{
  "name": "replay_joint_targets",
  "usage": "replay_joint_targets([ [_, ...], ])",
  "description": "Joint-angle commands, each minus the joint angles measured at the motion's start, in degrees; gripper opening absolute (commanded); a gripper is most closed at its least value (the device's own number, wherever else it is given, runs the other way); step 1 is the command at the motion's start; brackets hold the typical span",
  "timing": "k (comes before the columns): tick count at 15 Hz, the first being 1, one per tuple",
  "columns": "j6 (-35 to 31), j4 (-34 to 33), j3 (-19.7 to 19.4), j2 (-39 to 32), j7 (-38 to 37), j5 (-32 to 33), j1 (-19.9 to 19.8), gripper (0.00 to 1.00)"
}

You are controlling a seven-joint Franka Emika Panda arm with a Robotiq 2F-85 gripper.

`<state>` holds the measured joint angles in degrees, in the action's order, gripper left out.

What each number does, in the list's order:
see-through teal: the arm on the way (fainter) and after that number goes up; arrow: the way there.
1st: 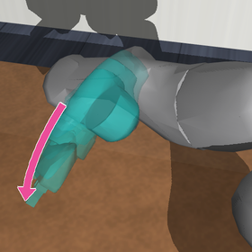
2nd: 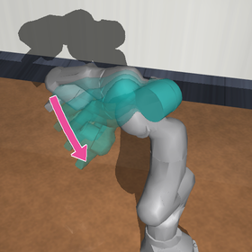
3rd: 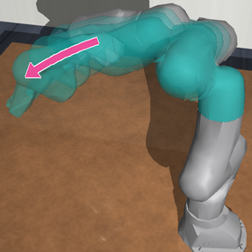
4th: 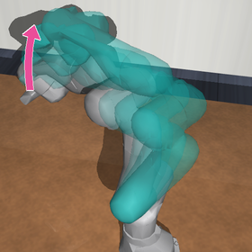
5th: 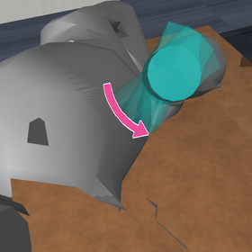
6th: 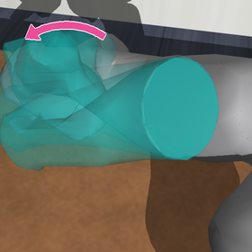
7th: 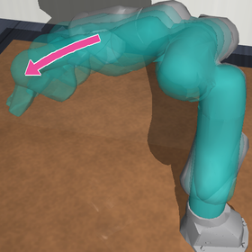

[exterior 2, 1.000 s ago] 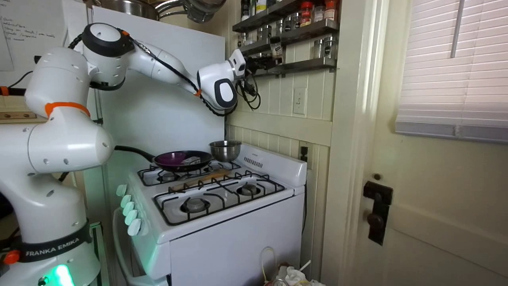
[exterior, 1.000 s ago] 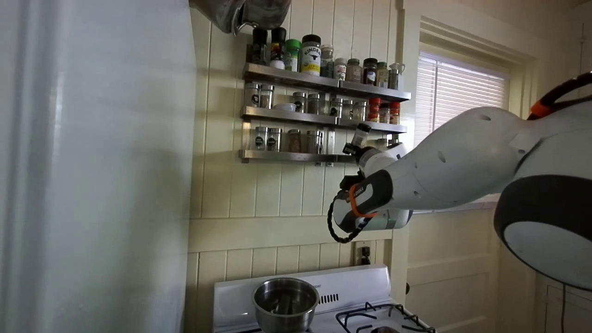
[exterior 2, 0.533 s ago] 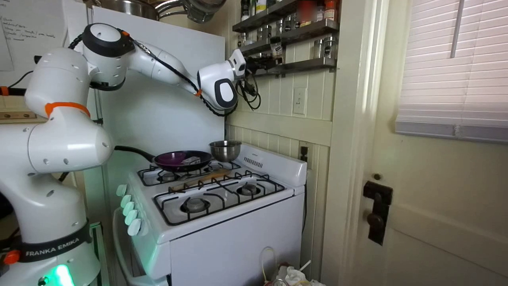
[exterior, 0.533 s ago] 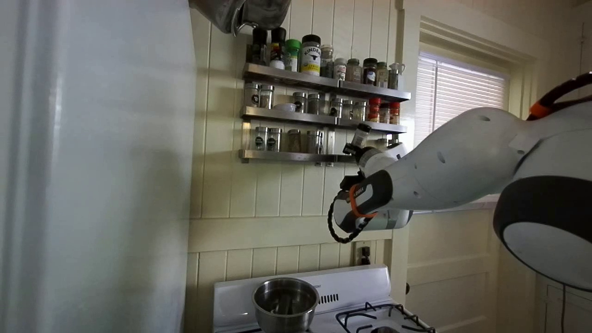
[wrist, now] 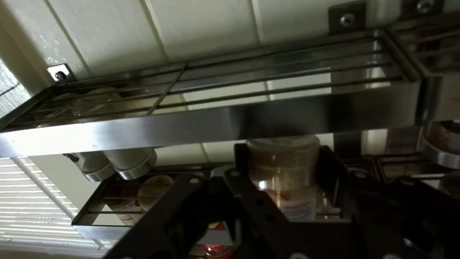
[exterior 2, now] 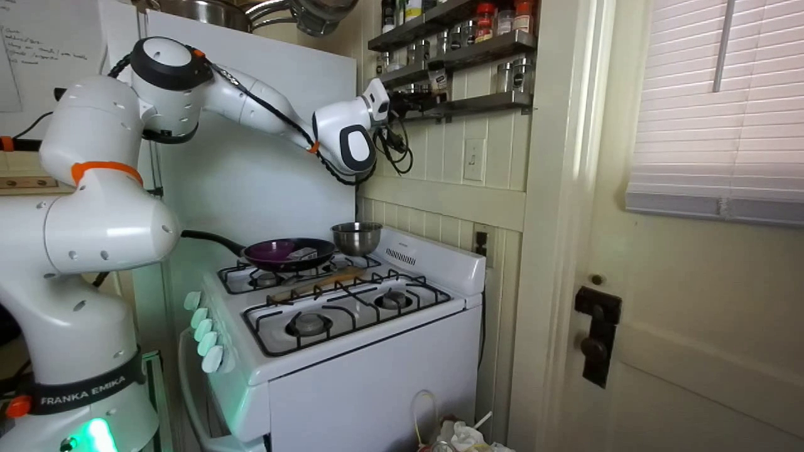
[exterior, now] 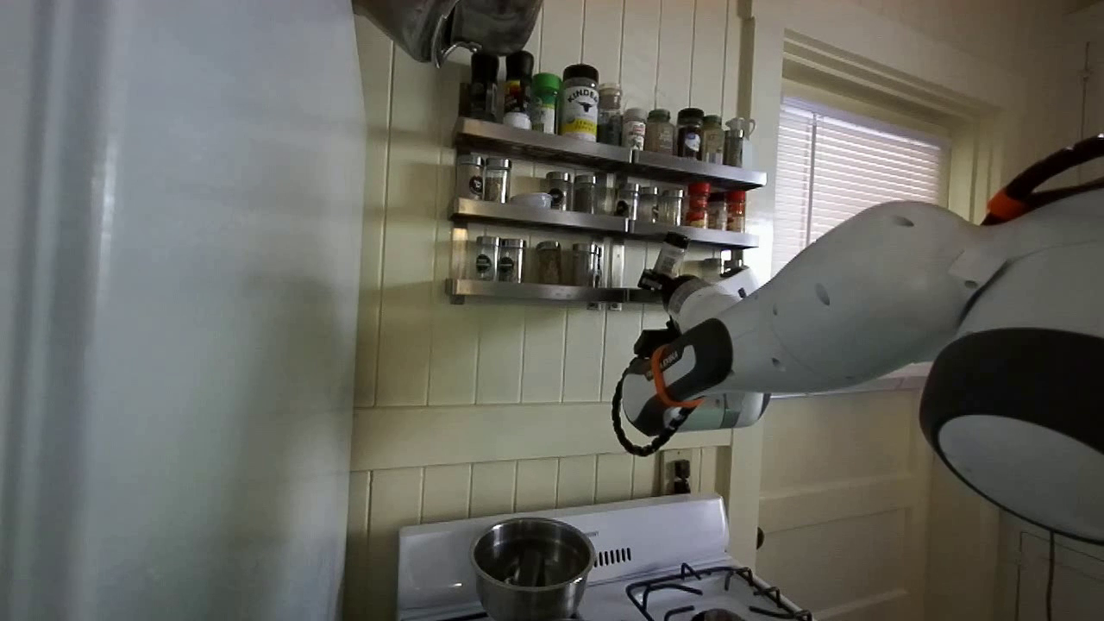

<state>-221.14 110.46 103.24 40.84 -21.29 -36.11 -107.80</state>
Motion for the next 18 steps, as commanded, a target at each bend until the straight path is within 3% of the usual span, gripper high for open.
replay_joint_targets([
  [1, 2.3, 0.8, -0.4, -0.3, 0.1, 2.0, 0.6, 0.25],
  [4, 3.4, 2.1, -1.5, -2.2, 0.8, 4.1, 2.5, 0.25],
  [12, 10.1, 6.2, -8.6, -9.5, 2.0, 11.6, 12.6, 0.25],
  [18, 4.6, 8.2, -12.9, -9.5, 1.7, 9.2, 17.7, 0.25],
])
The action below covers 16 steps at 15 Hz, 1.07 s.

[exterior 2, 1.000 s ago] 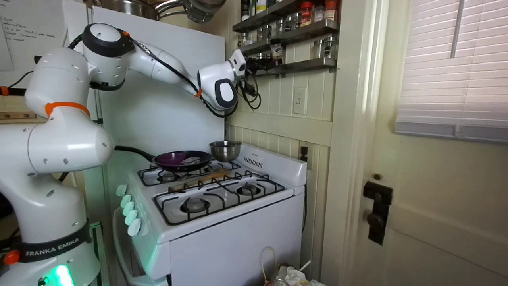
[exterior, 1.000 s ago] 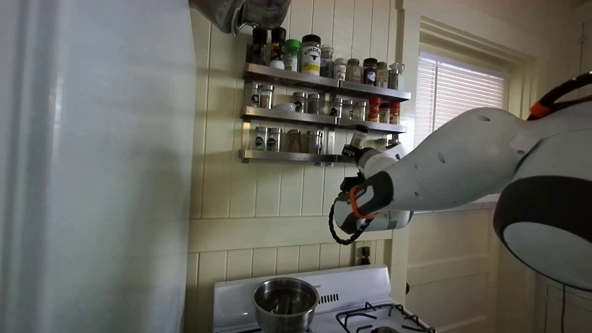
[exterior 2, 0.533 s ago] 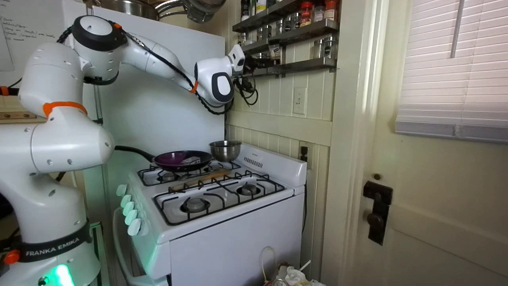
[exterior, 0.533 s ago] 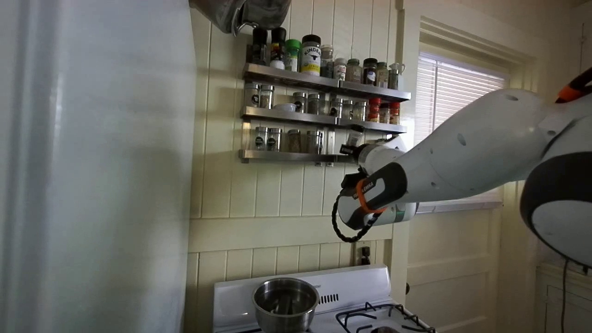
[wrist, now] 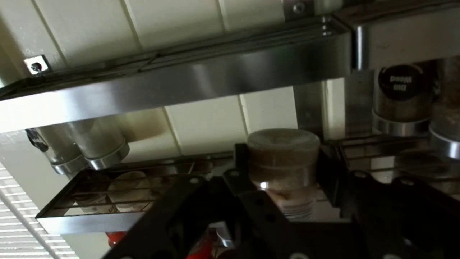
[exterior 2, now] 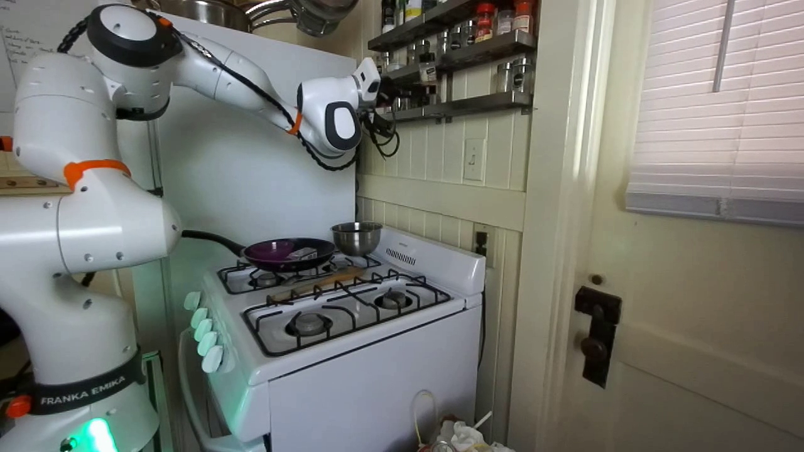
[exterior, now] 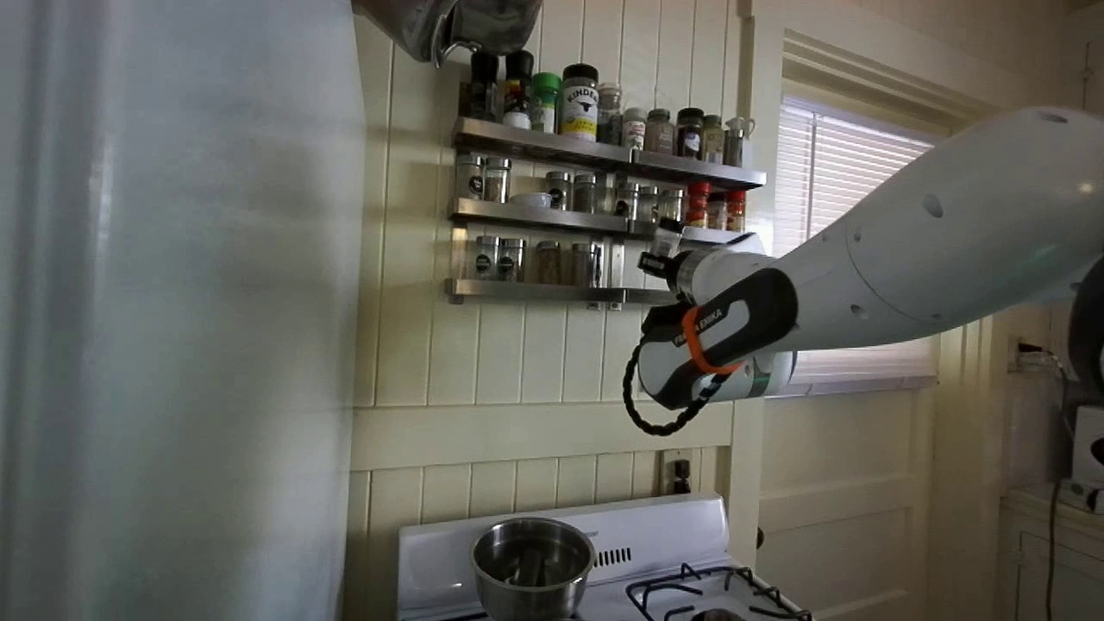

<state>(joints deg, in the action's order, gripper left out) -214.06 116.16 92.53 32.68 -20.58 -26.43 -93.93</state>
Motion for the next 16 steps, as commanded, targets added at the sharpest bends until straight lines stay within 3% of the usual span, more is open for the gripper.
replay_joint_targets([
  [1, -2.4, 3.9, -3.2, -2.8, 1.9, 0.8, 6.0, 0.25],
  [6, 0.0, 11.8, -14.1, -6.6, 7.7, 3.1, 20.7, 0.25],
  [9, 2.1, 16.4, -23.7, -8.3, 10.6, 3.3, 31.8, 0.25],
  [12, 6.3, 19.3, -34.7, -8.7, 8.1, 7.1, 42.4, 0.25],
  [13, 7.0, 20.0, -37.4, -7.6, 7.7, 7.1, 44.4, 0.25],
  [14, 5.0, 18.3, -32.0, -7.6, 8.7, 5.2, 39.2, 0.5],
  [16, 5.7, 19.2, -36.0, -7.9, 8.7, 5.7, 42.9, 0.5],
])
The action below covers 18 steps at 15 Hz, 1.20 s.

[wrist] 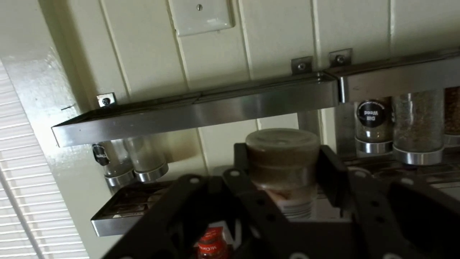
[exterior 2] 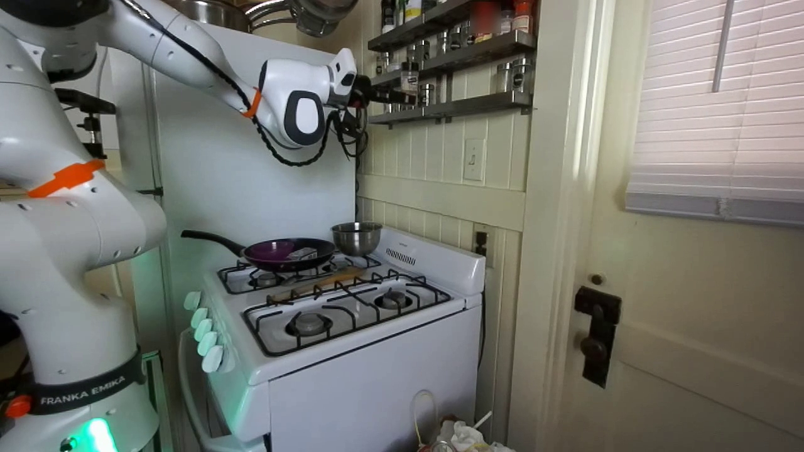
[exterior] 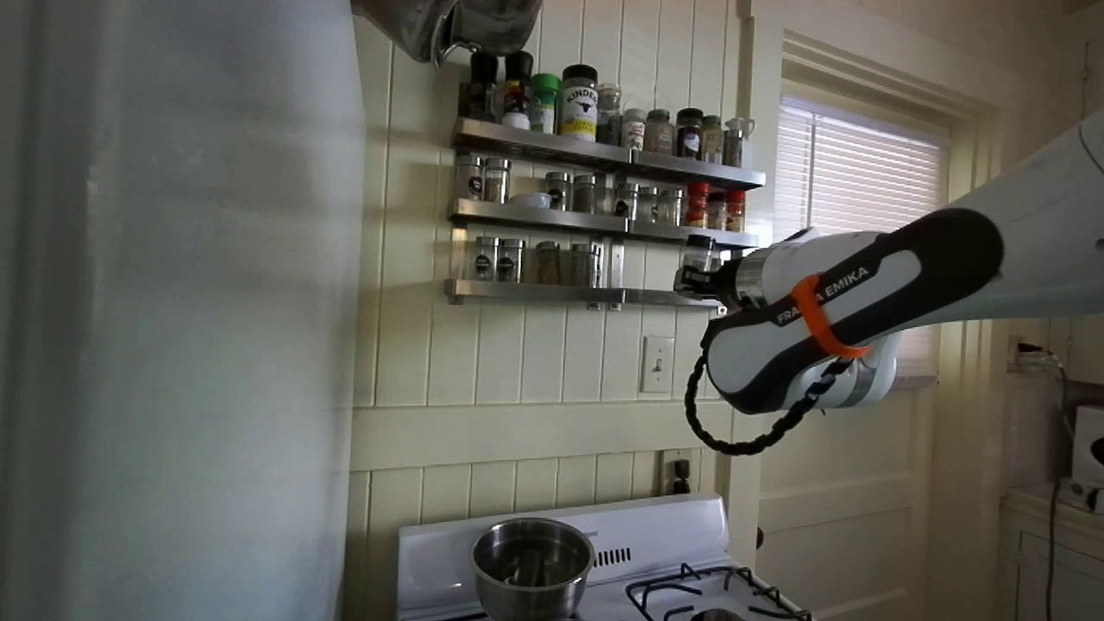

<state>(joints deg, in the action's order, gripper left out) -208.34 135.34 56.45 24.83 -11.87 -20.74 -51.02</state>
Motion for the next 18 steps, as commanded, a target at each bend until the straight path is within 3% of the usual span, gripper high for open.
replay_joint_targets([
  [1, 1.2, -0.7, -0.9, -0.9, -0.6, -0.1, 1.0, 0.25],
  [10, 7.5, -6.2, -3.9, -6.3, -1.7, 1.2, 4.8, 0.25],
  [18, 10.1, -14.5, -15.9, -16.5, -7.0, 7.0, 20.3, 0.25],
])
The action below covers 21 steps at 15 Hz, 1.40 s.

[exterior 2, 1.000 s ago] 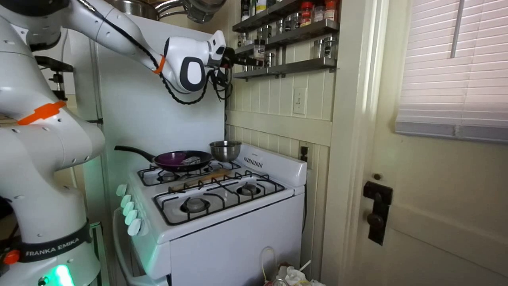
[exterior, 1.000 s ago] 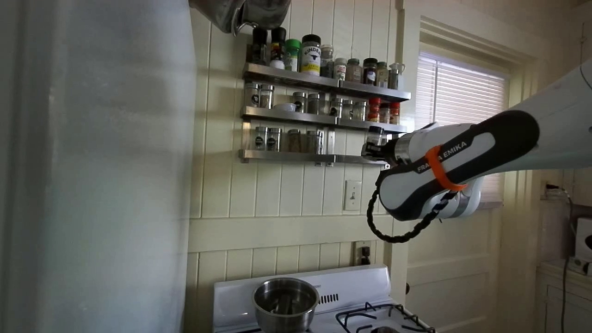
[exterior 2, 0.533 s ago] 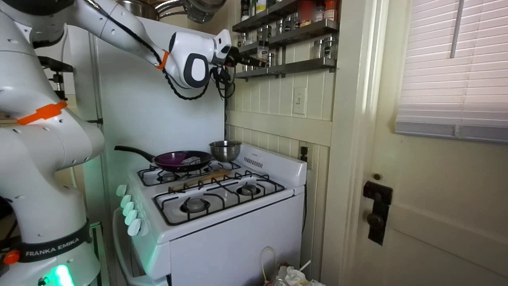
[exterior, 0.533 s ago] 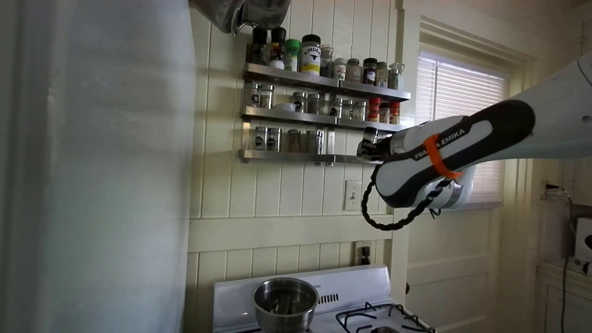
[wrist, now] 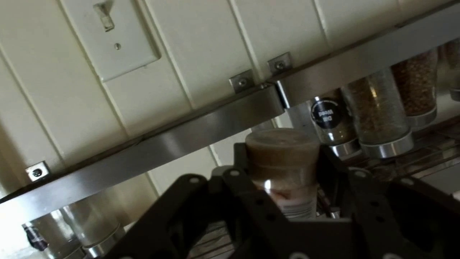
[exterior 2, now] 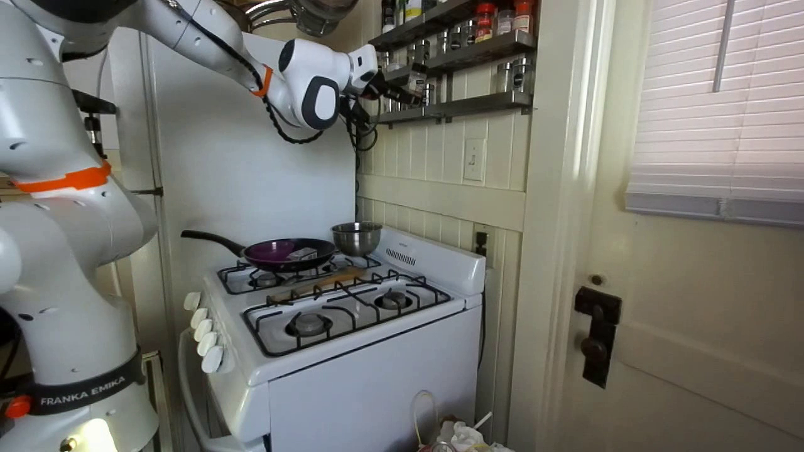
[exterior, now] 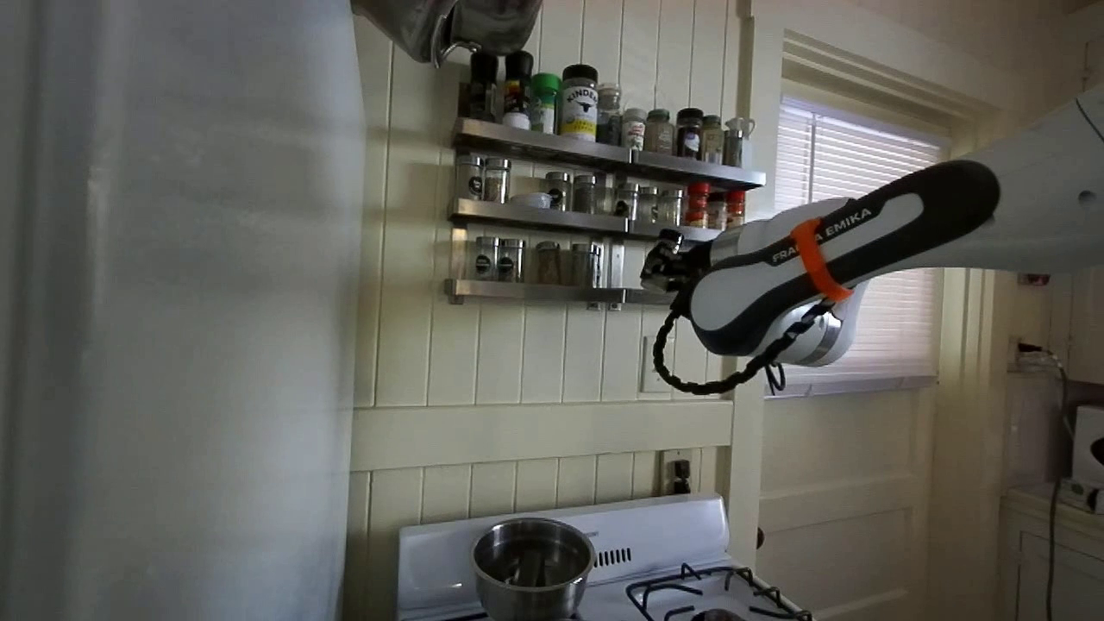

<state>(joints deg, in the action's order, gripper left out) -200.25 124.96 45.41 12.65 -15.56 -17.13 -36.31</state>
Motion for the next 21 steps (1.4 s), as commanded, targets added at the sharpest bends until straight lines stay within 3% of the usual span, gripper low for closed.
replay_joint_targets([
  [1, 2.5, -5.0, -6.4, -5.0, -4.6, 4.1, 7.3, 0.25],
  [4, 3.0, -6.8, -10.4, -6.8, -9.0, 6.4, 11.7, 0.25],
  [5, 3.3, -7.5, -17.1, -8.0, -4.7, 1.9, 20.1, 0.25],
  [8, 3.3, -7.0, -25.3, -7.6, -6.1, 0.3, 29.3, 0.25],
  [9, 1.8, -6.1, -23.0, -7.2, -11.7, 4.1, 26.0, 0.25],
  [10, 0.9, -5.5, -24.4, -6.8, -12.7, 3.6, 27.5, 0.25],
  [13, -2.6, -3.5, -25.0, -5.6, -14.8, 2.3, 26.9, 0.25],
  [14, -4.1, -2.8, -30.2, -5.4, -10.9, -1.7, 32.3, 0.25],
  [15, -5.9, -1.3, -25.5, -4.8, -11.5, -0.9, 26.2, 0.25],
  [16, -3.4, -5.3, -31.3, -7.4, -9.5, -1.4, 33.6, 0.25],
  [17, -3.8, -4.9, -32.0, -7.3, -9.3, -1.6, 33.9, 0.5],
  [18, -3.8, -5.0, -33.0, -7.4, -9.1, -1.6, 34.8, 0.25],
  [19, -3.6, -5.6, -31.0, -7.8, -14.6, 2.0, 32.8, 0.25],
  [21, -4.1, -6.6, -32.3, -8.6, -21.0, 4.7, 34.8, 0.25],
])
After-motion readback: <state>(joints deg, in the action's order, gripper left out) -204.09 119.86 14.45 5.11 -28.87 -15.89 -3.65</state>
